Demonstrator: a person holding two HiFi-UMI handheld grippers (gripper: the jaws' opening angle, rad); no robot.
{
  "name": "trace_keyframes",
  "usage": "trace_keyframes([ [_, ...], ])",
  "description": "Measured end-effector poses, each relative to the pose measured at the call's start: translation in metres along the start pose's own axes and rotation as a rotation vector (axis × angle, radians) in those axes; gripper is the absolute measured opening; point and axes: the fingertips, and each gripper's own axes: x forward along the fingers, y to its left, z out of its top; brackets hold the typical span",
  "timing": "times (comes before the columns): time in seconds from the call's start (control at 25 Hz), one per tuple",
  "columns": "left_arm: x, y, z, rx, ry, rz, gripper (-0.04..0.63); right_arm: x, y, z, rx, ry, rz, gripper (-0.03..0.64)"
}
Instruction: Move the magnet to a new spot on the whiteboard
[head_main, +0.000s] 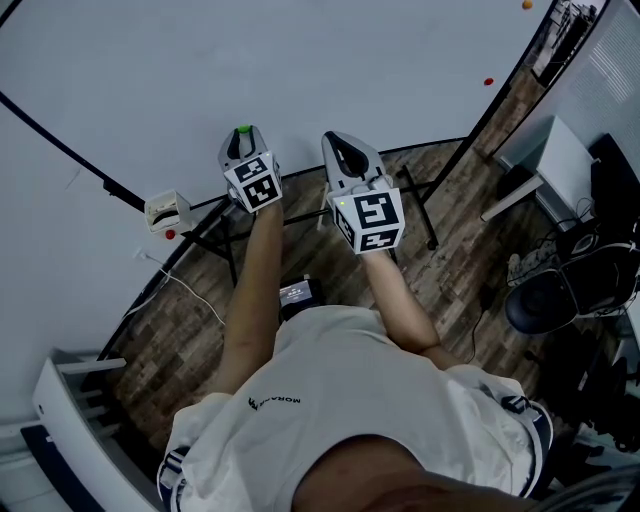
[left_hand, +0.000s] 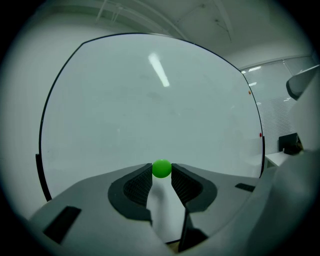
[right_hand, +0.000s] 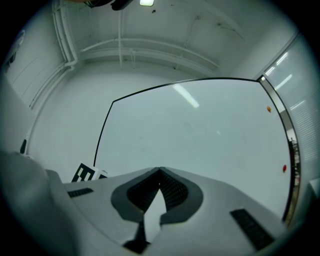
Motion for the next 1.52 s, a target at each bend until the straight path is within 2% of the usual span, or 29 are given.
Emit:
trace_keyframes([
  [0.56,0.020,0.005,-0.007,0.040,0.032,-0.003,0.121,0.002,-0.006,0.000,-0.001,0.000,-0.012,0.014],
  [1.52,0.036,0.016,-0.010,0.019,0.081,0.003,0.121,-0.004,-0.007,-0.001,-0.043,0.004,-0.020,0.014],
])
